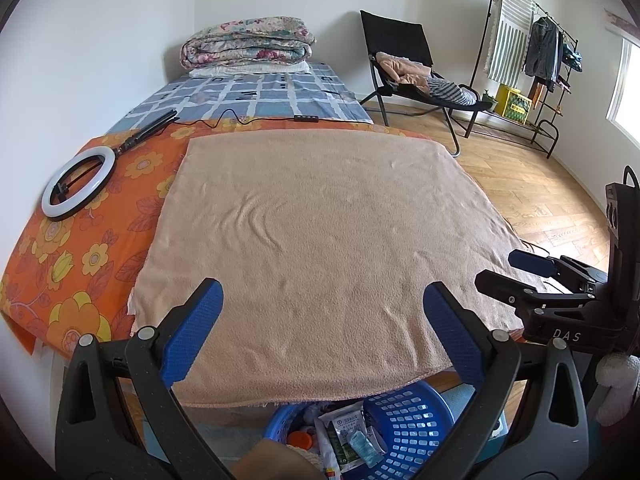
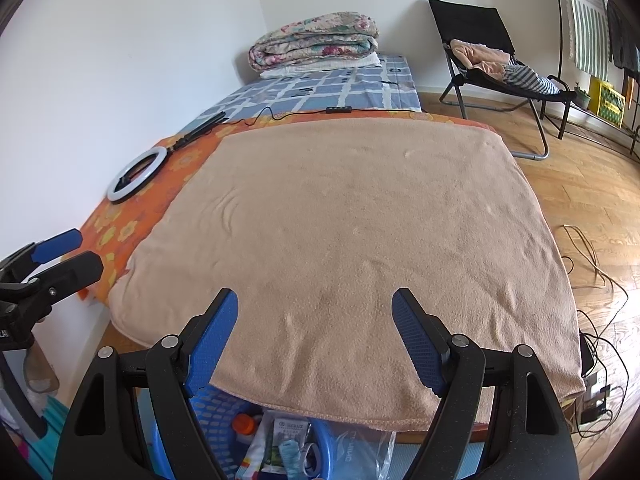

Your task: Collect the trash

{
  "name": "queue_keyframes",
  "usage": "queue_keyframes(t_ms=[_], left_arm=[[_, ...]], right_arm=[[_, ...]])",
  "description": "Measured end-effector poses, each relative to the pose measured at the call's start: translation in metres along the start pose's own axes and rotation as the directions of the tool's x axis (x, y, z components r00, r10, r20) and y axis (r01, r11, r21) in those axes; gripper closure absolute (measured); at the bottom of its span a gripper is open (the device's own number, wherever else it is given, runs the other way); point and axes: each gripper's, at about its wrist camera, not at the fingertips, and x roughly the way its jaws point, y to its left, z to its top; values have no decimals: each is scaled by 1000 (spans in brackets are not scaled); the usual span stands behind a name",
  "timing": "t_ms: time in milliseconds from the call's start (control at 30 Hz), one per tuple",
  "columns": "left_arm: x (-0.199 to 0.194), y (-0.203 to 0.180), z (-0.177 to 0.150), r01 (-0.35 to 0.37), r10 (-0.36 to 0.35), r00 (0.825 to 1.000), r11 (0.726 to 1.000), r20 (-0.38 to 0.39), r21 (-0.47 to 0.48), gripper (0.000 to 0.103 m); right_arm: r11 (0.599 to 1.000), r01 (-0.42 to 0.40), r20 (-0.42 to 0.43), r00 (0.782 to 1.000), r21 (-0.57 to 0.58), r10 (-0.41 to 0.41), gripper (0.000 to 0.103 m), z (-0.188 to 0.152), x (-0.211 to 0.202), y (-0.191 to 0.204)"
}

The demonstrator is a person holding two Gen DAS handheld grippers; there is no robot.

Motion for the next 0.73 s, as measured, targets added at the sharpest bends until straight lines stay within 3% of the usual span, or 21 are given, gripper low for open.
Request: queue_keyframes(t_ms=[733], left_arm=[[-14, -6, -14, -10, 9, 1000, 1000, 25, 27, 1]], right_arm=[[1000, 2, -9, 1000, -8, -3, 24, -4, 0, -2]])
